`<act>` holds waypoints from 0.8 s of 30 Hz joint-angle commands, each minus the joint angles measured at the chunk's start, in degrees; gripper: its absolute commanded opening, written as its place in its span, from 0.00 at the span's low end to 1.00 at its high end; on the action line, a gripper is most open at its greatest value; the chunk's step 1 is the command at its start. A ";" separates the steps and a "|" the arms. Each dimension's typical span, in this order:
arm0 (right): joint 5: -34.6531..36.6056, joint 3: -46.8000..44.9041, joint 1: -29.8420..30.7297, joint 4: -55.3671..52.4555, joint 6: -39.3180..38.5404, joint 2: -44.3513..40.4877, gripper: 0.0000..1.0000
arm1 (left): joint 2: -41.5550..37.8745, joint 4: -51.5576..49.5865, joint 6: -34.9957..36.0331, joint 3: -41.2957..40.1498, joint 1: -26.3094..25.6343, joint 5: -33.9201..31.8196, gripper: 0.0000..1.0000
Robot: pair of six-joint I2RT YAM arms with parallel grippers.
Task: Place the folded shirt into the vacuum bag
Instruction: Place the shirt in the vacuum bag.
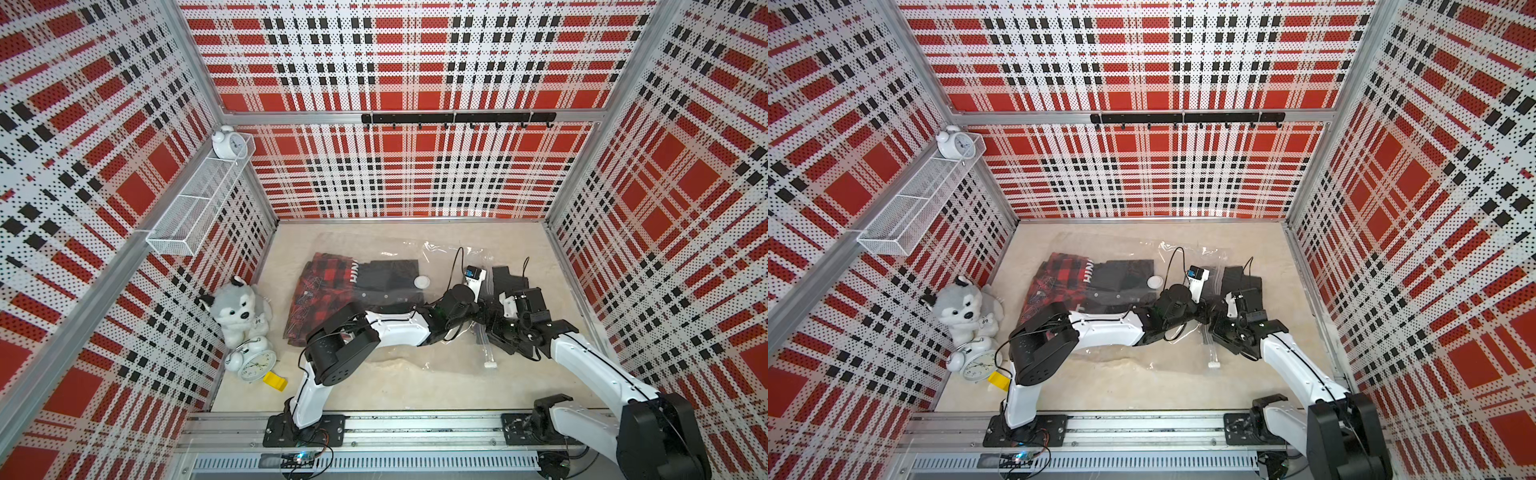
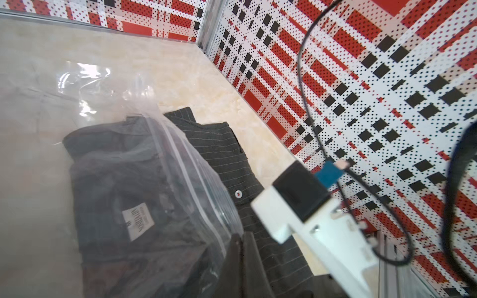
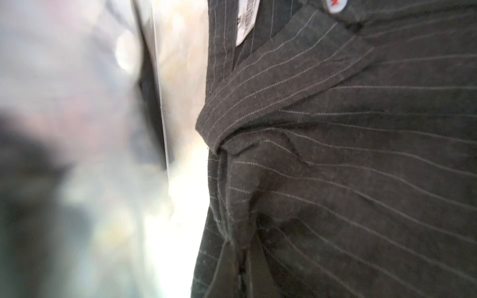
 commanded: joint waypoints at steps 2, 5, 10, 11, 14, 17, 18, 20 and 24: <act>-5.44 -1.65 0.23 9.04 2.10 2.21 0.00 | -1.70 0.63 -0.22 1.91 -1.10 1.44 0.00; -5.87 -3.03 0.25 10.56 2.04 3.73 0.00 | -1.35 0.72 -0.32 2.15 -1.49 1.75 0.00; -1.71 -2.11 0.25 5.27 -0.21 3.11 0.40 | -0.71 0.70 -0.19 2.33 -1.98 0.98 0.00; 0.10 -1.66 0.25 3.69 -0.68 1.92 0.48 | -0.50 0.65 -0.28 2.33 -2.06 0.88 0.00; 2.94 -1.13 -0.78 1.04 -0.67 -1.72 0.62 | -0.03 0.63 -0.41 2.18 -1.94 0.72 0.00; 1.72 -1.60 -3.35 0.60 -0.52 -4.71 0.64 | -0.29 0.63 -0.41 1.95 -1.95 0.44 0.00; 1.47 -1.68 -4.33 0.05 -0.60 -5.62 0.64 | -0.36 0.63 -0.26 1.85 -1.89 0.36 0.00; 1.17 -1.53 -6.55 -0.98 -1.07 -7.48 0.64 | -0.64 0.38 0.02 1.72 -1.97 0.03 0.00; 0.49 -0.77 -12.96 -2.08 -2.86 -11.15 0.75 | 0.23 -1.40 1.12 2.82 -1.96 -1.16 0.00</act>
